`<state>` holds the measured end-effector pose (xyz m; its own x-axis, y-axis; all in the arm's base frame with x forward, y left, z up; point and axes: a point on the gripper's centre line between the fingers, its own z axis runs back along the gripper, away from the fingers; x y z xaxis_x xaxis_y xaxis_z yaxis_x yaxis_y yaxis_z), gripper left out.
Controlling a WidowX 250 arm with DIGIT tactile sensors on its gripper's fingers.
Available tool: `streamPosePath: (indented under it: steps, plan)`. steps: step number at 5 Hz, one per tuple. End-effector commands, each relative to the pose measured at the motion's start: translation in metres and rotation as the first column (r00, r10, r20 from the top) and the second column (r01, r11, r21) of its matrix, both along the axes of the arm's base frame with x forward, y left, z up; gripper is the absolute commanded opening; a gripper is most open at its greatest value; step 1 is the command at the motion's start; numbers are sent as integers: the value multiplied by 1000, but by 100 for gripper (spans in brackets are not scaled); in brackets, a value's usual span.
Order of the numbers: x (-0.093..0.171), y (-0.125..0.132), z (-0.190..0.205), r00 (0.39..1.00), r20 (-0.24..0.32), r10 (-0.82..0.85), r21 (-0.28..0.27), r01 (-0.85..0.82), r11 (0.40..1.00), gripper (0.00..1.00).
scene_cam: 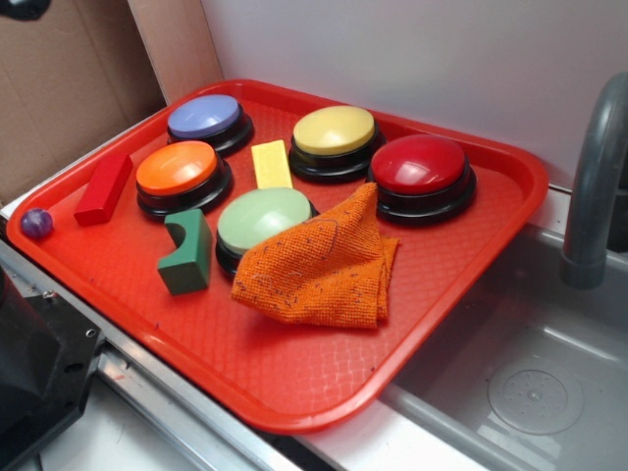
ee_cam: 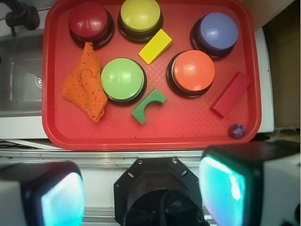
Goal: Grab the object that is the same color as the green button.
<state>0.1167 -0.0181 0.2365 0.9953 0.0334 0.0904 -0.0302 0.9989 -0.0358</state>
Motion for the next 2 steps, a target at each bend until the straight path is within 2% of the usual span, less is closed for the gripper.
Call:
streamPosePath:
  steps: [1, 2]
  plan:
    - [0, 0, 0, 1000, 0, 0, 0, 0, 1000, 100]
    - [11, -4, -13, 995, -7, -97, 19, 97, 995, 100]
